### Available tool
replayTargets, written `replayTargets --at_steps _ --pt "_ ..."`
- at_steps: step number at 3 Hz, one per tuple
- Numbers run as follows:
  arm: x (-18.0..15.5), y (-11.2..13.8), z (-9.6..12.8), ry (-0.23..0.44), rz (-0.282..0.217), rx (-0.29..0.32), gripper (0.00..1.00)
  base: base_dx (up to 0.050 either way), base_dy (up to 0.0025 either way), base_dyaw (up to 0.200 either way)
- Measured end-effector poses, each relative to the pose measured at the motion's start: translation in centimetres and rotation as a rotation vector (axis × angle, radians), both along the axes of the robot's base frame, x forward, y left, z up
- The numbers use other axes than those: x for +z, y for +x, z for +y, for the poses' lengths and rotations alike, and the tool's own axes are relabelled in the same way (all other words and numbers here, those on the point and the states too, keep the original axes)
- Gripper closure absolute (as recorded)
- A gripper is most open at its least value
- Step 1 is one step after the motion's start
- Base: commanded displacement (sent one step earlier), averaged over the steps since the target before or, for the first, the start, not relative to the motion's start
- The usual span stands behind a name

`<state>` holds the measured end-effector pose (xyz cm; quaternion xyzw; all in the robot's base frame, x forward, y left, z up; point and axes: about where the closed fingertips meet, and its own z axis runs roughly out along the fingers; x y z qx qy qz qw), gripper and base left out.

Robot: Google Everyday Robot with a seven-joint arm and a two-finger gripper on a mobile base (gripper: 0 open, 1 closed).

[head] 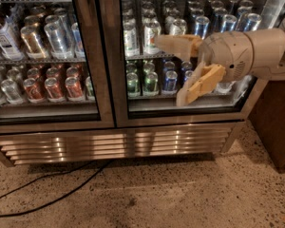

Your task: Open right fridge door

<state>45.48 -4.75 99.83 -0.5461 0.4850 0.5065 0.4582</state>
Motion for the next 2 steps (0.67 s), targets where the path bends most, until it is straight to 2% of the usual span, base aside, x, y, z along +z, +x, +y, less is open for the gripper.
replayTargets --at_steps 1,2 --pt "3.02 -1.53 2.77 -0.022 -0.063 0.058 0.00 0.000 0.00000 0.000" --pt "3.09 -1.57 2.85 -0.022 -0.065 0.058 0.00 0.000 0.00000 0.000"
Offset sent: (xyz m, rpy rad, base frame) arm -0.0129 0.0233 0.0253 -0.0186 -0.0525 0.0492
